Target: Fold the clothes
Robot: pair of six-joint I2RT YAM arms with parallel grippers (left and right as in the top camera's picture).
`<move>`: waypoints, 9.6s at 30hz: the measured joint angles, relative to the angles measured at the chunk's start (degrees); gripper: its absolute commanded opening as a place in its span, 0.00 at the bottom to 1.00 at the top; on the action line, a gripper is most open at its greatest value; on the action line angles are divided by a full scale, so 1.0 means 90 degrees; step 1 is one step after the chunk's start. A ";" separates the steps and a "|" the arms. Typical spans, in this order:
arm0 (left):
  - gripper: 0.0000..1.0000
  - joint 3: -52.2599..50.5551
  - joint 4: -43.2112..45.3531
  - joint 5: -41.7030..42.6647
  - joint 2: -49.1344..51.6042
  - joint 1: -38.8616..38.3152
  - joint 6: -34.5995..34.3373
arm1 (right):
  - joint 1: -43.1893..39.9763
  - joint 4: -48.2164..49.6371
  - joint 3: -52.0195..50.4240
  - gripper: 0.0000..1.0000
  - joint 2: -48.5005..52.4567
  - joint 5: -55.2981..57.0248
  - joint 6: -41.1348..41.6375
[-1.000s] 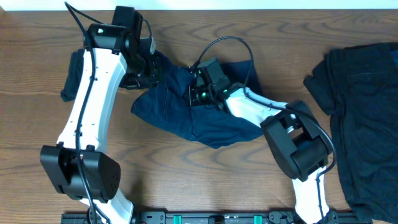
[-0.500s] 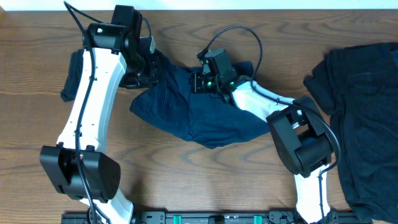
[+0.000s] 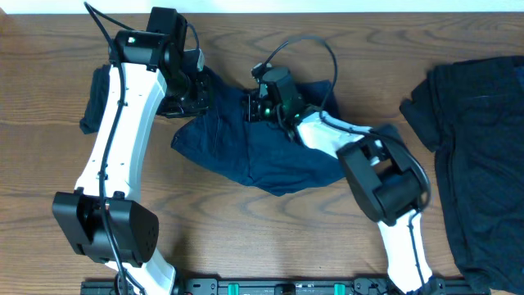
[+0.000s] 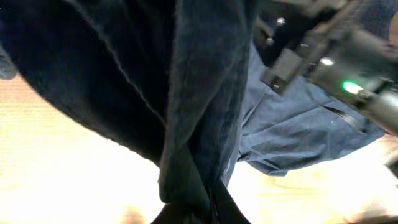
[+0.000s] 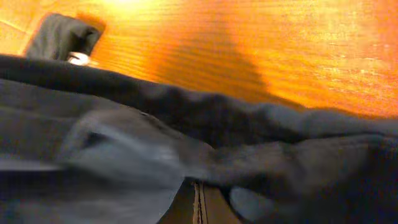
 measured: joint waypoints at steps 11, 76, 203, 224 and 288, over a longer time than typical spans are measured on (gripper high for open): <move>0.06 0.0000 -0.0005 0.0000 0.0000 0.0000 0.0000 | 0.0029 0.0495 0.0015 0.01 0.0335 -0.0134 -0.0177; 0.07 0.0024 0.2076 -0.0500 0.0583 -0.2327 -0.1651 | -0.2195 -0.5464 -0.2635 0.01 -0.2890 -0.0464 -0.1518; 0.17 -0.3575 0.6074 0.1292 -0.0466 -0.2475 -0.0967 | -0.3371 -0.5867 -0.0396 0.01 -0.2924 -0.3201 -0.2732; 0.10 -0.3577 0.4685 0.2074 0.0860 -0.1552 0.0024 | -0.2518 -0.5724 -0.2295 0.01 -0.2919 -0.2489 -0.3521; 0.11 -0.2939 0.7774 0.1117 0.1358 -0.1406 0.0024 | -0.2596 -0.4503 -0.3004 0.01 -0.2917 -0.1542 -0.2351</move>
